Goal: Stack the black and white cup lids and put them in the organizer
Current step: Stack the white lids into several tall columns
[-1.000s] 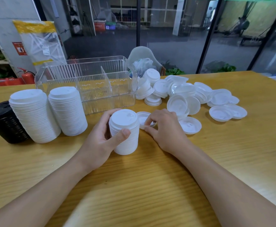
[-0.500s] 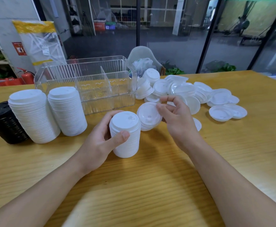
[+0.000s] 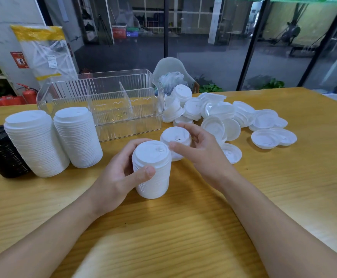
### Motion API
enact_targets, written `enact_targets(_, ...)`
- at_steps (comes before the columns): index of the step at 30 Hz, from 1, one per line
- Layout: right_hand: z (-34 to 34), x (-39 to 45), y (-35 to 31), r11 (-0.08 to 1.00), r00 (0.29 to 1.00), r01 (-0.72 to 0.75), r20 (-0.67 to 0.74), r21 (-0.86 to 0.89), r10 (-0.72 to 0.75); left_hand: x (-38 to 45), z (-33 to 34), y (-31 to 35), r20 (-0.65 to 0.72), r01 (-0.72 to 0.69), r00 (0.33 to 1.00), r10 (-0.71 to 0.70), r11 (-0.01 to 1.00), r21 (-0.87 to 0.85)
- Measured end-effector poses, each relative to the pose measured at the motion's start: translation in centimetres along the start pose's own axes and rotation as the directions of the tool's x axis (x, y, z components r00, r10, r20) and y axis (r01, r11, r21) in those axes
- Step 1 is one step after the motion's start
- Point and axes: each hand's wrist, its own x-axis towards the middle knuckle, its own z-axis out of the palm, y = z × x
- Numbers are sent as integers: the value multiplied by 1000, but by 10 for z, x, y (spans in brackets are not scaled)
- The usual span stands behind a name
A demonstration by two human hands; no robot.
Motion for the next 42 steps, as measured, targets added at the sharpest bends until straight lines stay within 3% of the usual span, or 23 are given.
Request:
enact_targets(7,2,-1,0,997,998,21,-60,-79,-26,-1,0,2,11,-1,1000,1,1000,-8)
enact_targets(11,-9,-1,-11,998,995,61,-82,26,-59,-1,0,2,2,12,1000,-12,1000,-5)
enact_targets(15,-4,-7,-17,987,996,51,61,154,-61,-2,0,0,-1,30,1000,-30,999,-26)
enact_targets(20,5,-15,-17,997,944,53,322,58,-68,-1,0,-2,-7,42,999,-42,998,-57)
enact_targets(23,7,-16,-16,998,923,41,382,44,-55,1,0,-3,-17,51,999,-52,996,-72)
enact_targets(32,15,-20,-16,996,933,77,356,-49,-54,4,2,-5,-54,56,996,-64,989,-139)
enact_targets(39,7,-15,-12,993,910,85,412,-76,-47,5,2,-5,-55,43,997,-51,991,-127)
enact_targets(42,-4,-9,-11,991,960,110,266,-75,-87,3,2,-3,-47,20,999,-24,996,-88)
